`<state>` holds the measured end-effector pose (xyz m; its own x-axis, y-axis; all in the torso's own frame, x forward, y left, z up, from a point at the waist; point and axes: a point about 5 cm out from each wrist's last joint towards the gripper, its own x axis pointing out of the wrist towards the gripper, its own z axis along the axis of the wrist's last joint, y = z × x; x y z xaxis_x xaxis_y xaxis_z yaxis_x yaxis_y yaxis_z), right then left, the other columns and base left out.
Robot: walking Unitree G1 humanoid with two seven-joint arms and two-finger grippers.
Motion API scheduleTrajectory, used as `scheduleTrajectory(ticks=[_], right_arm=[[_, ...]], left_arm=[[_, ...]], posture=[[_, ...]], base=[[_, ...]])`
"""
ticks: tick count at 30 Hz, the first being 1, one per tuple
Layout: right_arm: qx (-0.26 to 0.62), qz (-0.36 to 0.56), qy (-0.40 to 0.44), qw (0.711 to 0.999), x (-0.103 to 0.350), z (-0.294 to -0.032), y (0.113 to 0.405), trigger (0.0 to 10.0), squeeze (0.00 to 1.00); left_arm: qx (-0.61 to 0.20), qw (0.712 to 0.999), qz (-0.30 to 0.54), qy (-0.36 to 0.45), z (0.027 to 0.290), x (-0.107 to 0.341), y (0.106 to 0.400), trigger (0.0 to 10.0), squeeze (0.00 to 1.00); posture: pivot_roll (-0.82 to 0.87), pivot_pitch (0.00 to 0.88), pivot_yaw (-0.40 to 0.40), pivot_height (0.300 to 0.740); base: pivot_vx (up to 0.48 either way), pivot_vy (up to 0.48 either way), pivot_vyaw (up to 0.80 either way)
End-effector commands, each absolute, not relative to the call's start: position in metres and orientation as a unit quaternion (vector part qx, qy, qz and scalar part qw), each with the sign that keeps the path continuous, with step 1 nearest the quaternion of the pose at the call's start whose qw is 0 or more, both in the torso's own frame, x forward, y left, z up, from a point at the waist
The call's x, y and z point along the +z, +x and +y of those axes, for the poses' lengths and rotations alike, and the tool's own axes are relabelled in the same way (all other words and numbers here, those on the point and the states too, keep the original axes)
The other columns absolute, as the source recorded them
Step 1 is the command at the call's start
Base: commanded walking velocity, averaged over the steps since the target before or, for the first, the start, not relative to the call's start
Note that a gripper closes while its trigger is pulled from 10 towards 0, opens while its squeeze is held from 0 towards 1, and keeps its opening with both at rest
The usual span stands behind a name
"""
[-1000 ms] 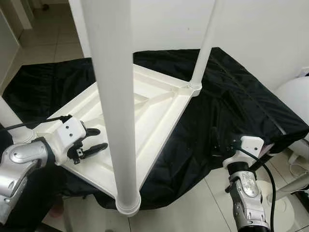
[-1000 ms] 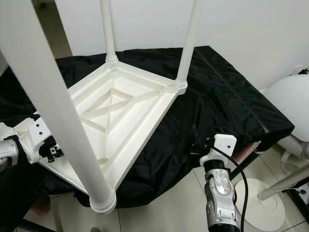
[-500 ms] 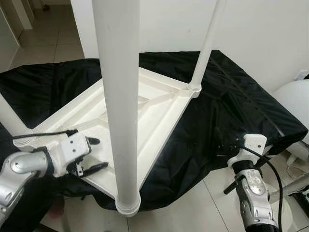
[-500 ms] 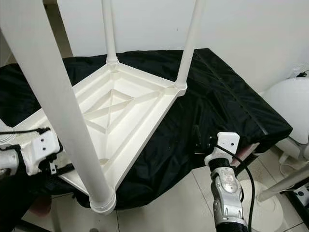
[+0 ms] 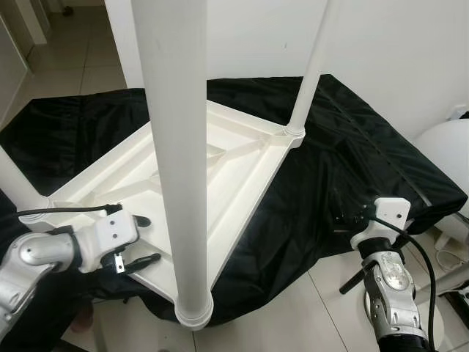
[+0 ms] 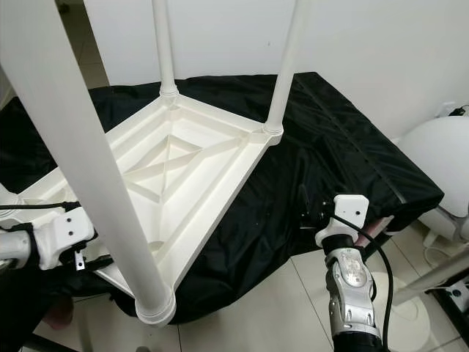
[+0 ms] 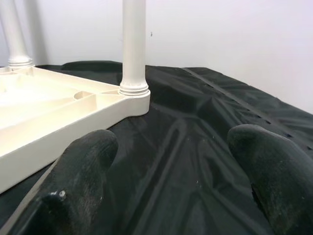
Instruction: Building children table
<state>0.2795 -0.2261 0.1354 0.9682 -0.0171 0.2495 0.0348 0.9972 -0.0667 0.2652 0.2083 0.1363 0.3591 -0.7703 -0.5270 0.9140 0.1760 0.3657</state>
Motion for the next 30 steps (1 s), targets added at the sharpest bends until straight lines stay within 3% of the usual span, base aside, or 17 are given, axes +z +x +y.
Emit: scheduleTrajectory(ticks=[1, 11, 12, 13, 14, 15, 16, 18, 21, 30], right_arm=[[-0.012, -0.125, -0.041, 0.991, 0.139, -0.227, 0.282, 10.0, 0.00], [-0.015, -0.129, -0.055, 0.990, 0.144, -0.234, 0.281, 10.0, 0.00], [-0.018, -0.129, -0.056, 0.990, 0.144, -0.235, 0.281, 10.0, 0.00], [-0.018, -0.129, -0.056, 0.990, 0.144, -0.235, 0.281, 10.0, 0.00], [-0.021, -0.129, -0.057, 0.990, 0.144, -0.236, 0.281, 10.0, 0.00], [-0.023, -0.129, -0.057, 0.990, 0.144, -0.237, 0.280, 10.0, 0.00], [-0.023, -0.129, -0.057, 0.990, 0.144, -0.237, 0.280, 10.0, 0.00], [-0.028, -0.128, -0.058, 0.990, 0.144, -0.238, 0.280, 10.0, 0.00], [-0.029, -0.128, -0.057, 0.990, 0.143, -0.238, 0.279, 10.0, 0.00], [-0.044, -0.133, -0.046, 0.989, 0.143, -0.235, 0.279, 10.0, 0.00]], left_arm=[[-0.629, 0.696, 0.140, 0.318, 0.199, 0.127, 0.257, 10.0, 0.00], [-0.658, 0.669, 0.158, 0.307, 0.191, 0.123, 0.260, 10.0, 0.00], [-0.658, 0.670, 0.157, 0.307, 0.191, 0.123, 0.262, 8.3, 0.00], [-0.658, 0.670, 0.157, 0.307, 0.191, 0.123, 0.262, 8.3, 0.00], [-0.655, 0.673, 0.155, 0.306, 0.190, 0.123, 0.264, 4.8, 0.00], [-0.649, 0.680, 0.154, 0.304, 0.189, 0.123, 0.267, 4.0, 0.00], [-0.649, 0.680, 0.154, 0.304, 0.189, 0.123, 0.267, 4.0, 0.00], [-0.641, 0.690, 0.151, 0.300, 0.188, 0.123, 0.273, 0.0, 0.00], [-0.637, 0.696, 0.147, 0.296, 0.186, 0.124, 0.276, 0.0, 0.00], [-0.595, 0.753, 0.095, 0.267, 0.163, 0.127, 0.289, 0.0, 0.00]], posture=[[-0.01, 0.054, -0.002, 0.740], [-0.03, 0.058, 0.014, 0.740], [-0.03, 0.058, 0.014, 0.740], [-0.03, 0.058, 0.014, 0.740], [-0.04, 0.059, 0.022, 0.740], [-0.04, 0.060, 0.024, 0.740], [-0.04, 0.060, 0.024, 0.740], [-0.04, 0.061, 0.025, 0.740], [-0.04, 0.061, 0.025, 0.740], [-0.04, 0.060, 0.033, 0.740]], base=[[0.000, 0.000, 0.00], [0.000, 0.000, 0.00], [0.000, 0.000, 0.00], [0.000, 0.000, 0.00], [0.000, 0.000, 0.00], [0.000, 0.000, 0.00], [0.000, 0.000, 0.00], [0.000, 0.000, 0.00], [0.000, 0.000, 0.00], [0.000, 0.000, 0.00]])
